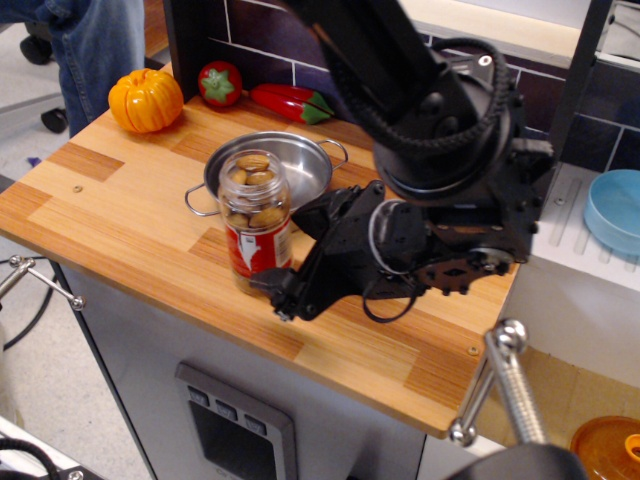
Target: Pour almonds in pot
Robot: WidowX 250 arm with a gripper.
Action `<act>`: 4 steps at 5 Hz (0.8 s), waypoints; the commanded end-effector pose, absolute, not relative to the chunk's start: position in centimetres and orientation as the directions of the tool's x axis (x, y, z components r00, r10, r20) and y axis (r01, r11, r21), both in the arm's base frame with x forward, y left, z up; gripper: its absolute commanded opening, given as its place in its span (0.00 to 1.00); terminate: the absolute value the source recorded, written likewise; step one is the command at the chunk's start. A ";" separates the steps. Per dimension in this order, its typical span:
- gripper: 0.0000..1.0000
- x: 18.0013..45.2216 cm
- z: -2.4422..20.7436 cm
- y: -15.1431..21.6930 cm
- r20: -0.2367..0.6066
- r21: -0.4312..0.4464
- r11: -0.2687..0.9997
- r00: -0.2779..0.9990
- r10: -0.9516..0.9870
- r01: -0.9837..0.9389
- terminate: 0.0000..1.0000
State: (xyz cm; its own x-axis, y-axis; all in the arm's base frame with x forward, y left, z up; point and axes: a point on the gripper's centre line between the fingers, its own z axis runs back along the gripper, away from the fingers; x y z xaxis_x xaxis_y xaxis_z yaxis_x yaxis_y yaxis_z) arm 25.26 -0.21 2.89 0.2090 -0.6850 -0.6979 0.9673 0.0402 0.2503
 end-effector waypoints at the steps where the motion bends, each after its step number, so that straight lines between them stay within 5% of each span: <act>1: 1.00 26.6 3.5 3.2 -0.766 0.270 0.111 0.283 -0.578 0.957 0.00; 4: 1.00 26.3 3.2 7.1 -0.856 0.211 0.215 0.286 -0.430 0.954 0.00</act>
State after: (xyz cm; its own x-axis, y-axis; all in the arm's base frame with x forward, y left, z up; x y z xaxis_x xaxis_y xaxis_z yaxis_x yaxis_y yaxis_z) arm 26.13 6.43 1.77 0.2462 -0.4432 -0.8620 0.9624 0.2171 0.1633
